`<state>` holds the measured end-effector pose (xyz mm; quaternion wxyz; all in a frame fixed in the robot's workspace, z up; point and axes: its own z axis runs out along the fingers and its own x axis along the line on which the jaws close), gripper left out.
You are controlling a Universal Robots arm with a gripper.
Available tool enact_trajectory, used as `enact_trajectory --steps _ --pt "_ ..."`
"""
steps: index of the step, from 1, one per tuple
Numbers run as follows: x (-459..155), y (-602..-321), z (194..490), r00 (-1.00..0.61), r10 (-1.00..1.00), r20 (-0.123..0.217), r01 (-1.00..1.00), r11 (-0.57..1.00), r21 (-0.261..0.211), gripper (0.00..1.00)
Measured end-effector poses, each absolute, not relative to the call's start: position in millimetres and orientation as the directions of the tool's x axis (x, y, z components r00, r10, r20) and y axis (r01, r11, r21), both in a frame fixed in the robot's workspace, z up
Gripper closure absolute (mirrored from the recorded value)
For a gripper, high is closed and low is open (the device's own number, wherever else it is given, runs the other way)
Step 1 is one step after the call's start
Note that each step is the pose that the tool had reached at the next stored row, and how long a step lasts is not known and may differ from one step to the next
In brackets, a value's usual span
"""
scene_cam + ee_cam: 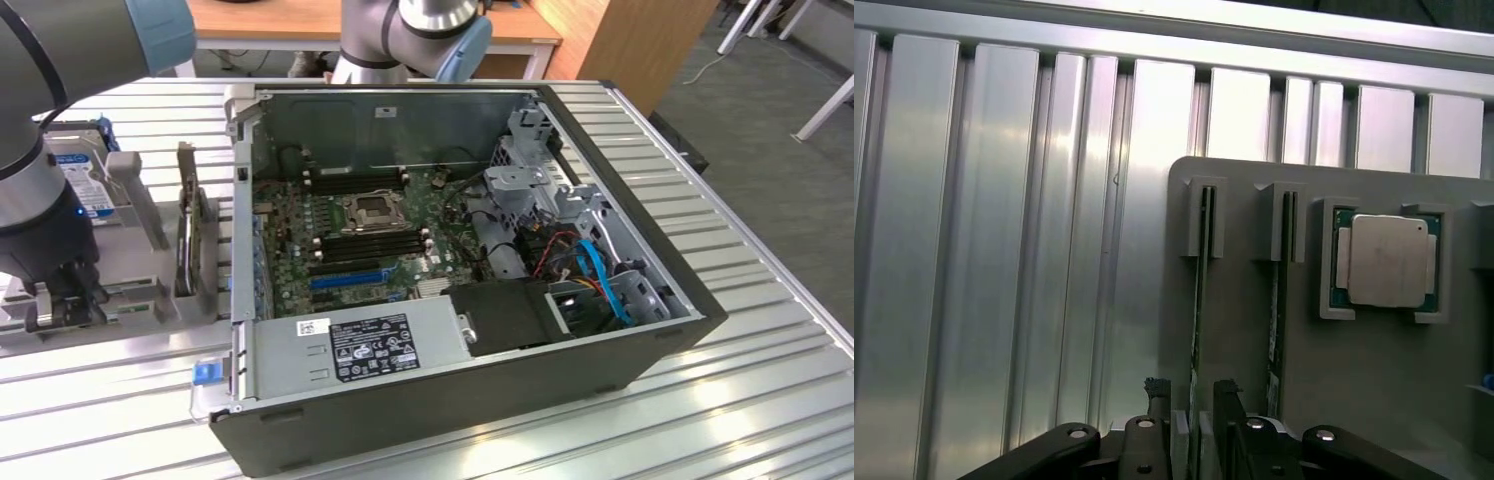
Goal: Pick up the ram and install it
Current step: 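Pick up the ram and move it above insertion slot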
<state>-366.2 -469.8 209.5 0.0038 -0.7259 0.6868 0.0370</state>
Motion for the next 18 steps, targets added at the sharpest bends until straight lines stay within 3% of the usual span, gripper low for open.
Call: enact_trajectory --steps 18 --pt "-366.5 -468.8 199.0 0.053 -0.997 -0.059 -0.997 -0.056 0.046 0.69"
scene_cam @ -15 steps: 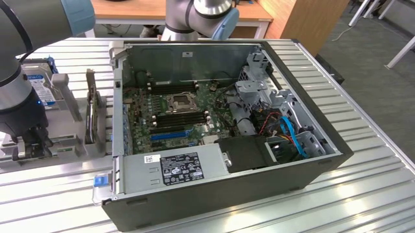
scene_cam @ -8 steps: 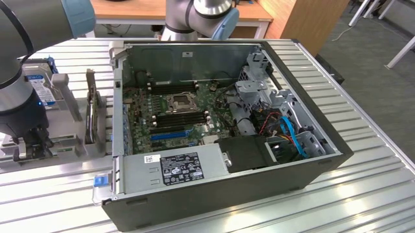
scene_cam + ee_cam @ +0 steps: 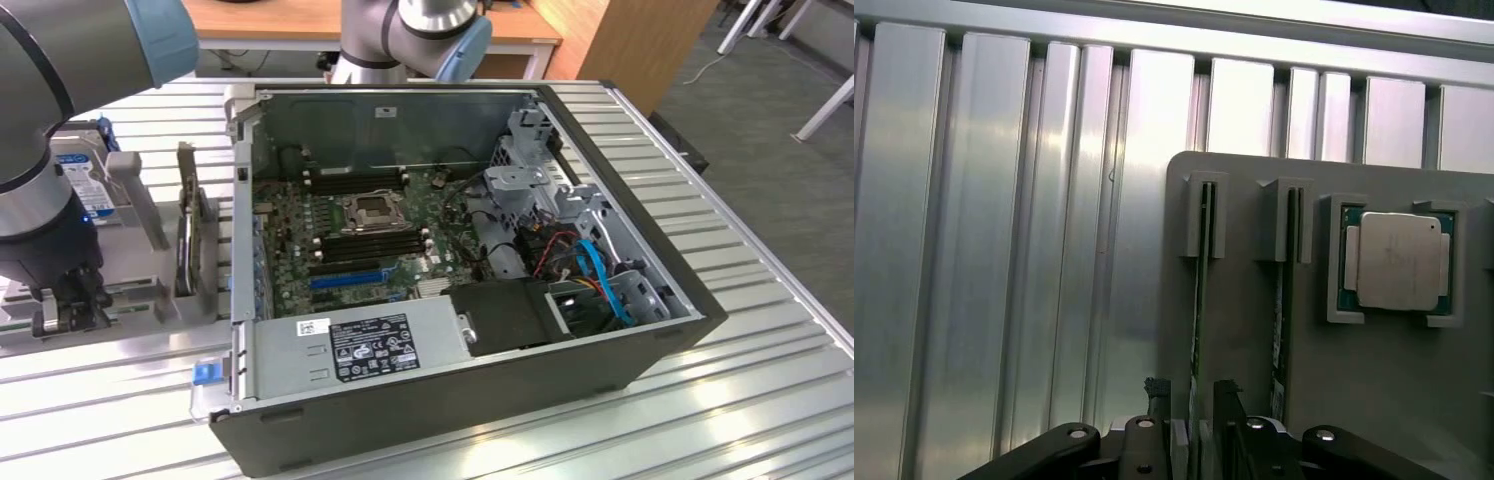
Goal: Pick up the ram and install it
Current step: 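Pick up the ram and move it above insertion slot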
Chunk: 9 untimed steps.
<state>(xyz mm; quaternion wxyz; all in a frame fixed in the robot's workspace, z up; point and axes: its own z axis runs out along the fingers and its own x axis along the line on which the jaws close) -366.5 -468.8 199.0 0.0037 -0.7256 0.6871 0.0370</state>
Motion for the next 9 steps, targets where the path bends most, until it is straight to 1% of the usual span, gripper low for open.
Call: enact_trajectory --steps 9 --pt "-366.4 -468.7 197.9 0.053 -0.997 -0.059 -0.997 -0.056 0.045 0.69"
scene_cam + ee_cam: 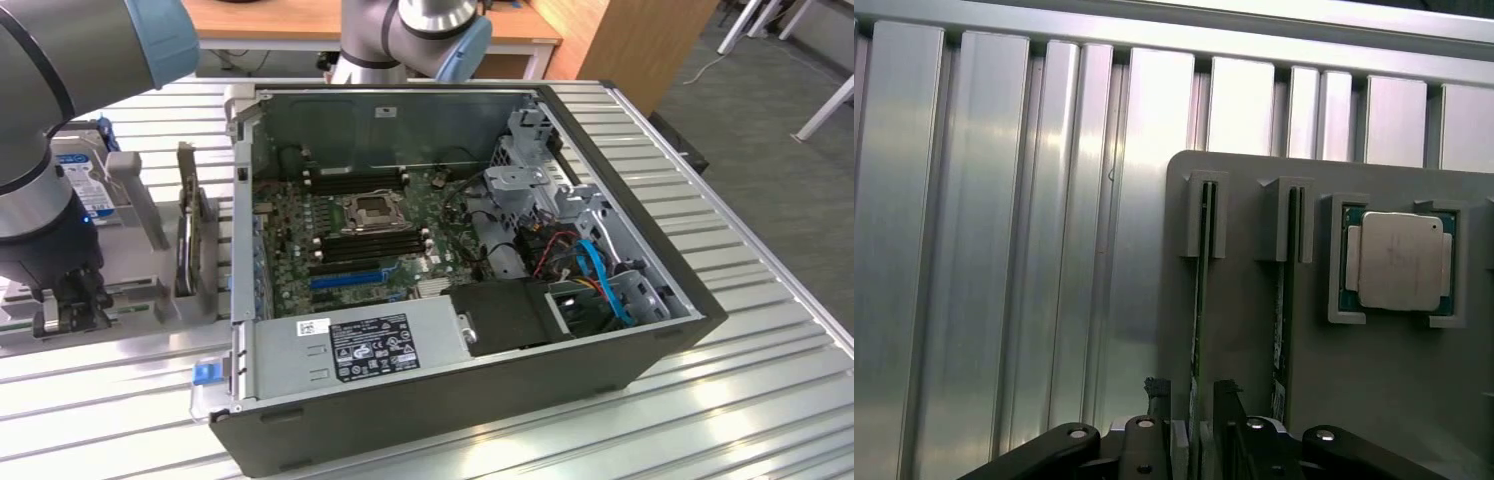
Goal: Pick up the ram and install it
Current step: 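Pick up the ram and move it above insertion slot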
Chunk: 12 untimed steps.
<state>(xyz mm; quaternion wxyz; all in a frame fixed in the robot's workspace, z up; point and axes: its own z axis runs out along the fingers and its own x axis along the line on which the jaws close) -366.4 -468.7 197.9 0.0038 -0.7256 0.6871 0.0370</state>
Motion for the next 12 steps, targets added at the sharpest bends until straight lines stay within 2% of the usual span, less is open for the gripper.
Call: enact_trajectory --steps 8,9,12 --pt "-366.5 -468.7 197.9 0.053 -0.997 -0.059 -0.997 -0.056 0.045 0.68" --pt "-366.4 -468.7 197.9 0.053 -0.997 -0.059 -0.997 -0.056 0.045 0.62" --pt "-366.5 -468.7 197.9 0.053 -0.997 -0.059 -0.997 -0.056 0.045 0.62"
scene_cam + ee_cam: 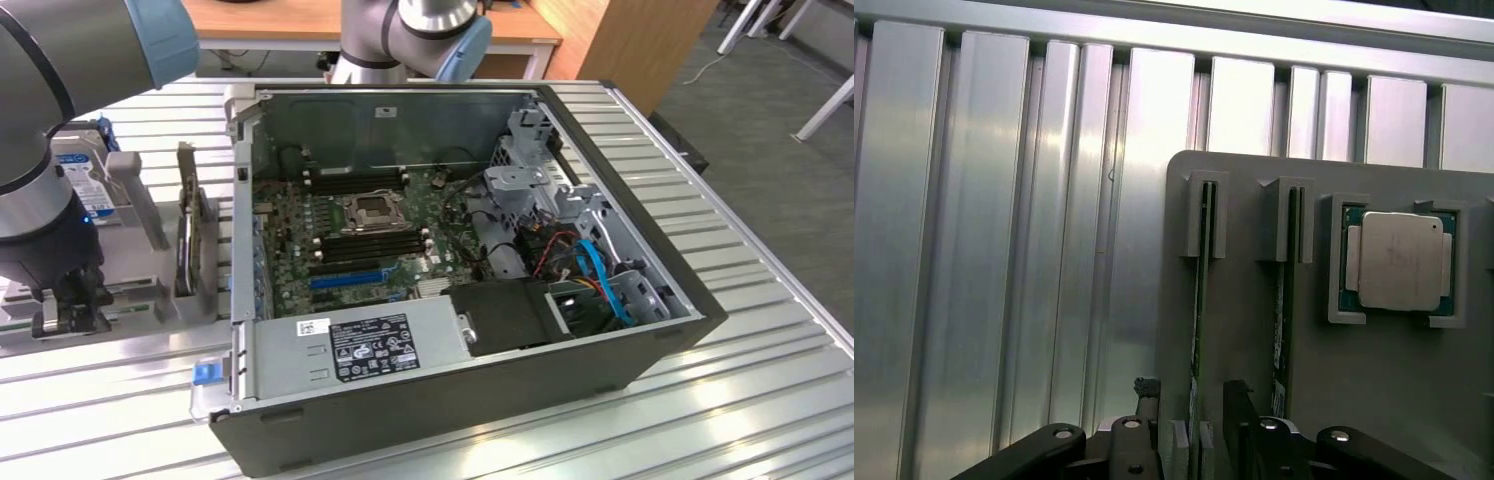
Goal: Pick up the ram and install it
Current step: 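Pick up the ram and move it above insertion slot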
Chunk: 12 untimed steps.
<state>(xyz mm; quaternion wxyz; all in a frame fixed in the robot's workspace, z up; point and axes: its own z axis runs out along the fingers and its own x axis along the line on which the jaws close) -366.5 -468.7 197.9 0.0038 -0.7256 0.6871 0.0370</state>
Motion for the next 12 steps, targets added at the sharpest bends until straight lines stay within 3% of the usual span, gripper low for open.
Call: enact_trajectory --steps 6,8,9,12 --pt "-366.5 -468.7 197.9 0.053 -0.997 -0.059 -0.997 -0.056 0.045 0.62" --pt "-366.4 -468.7 197.8 0.053 -0.997 -0.059 -0.997 -0.056 0.045 0.63" --pt "-366.4 -468.7 197.9 0.053 -0.997 -0.059 -0.997 -0.056 0.045 0.7" --pt "-366.5 -468.7 197.9 0.053 -0.997 -0.059 -0.997 -0.056 0.045 0.7"
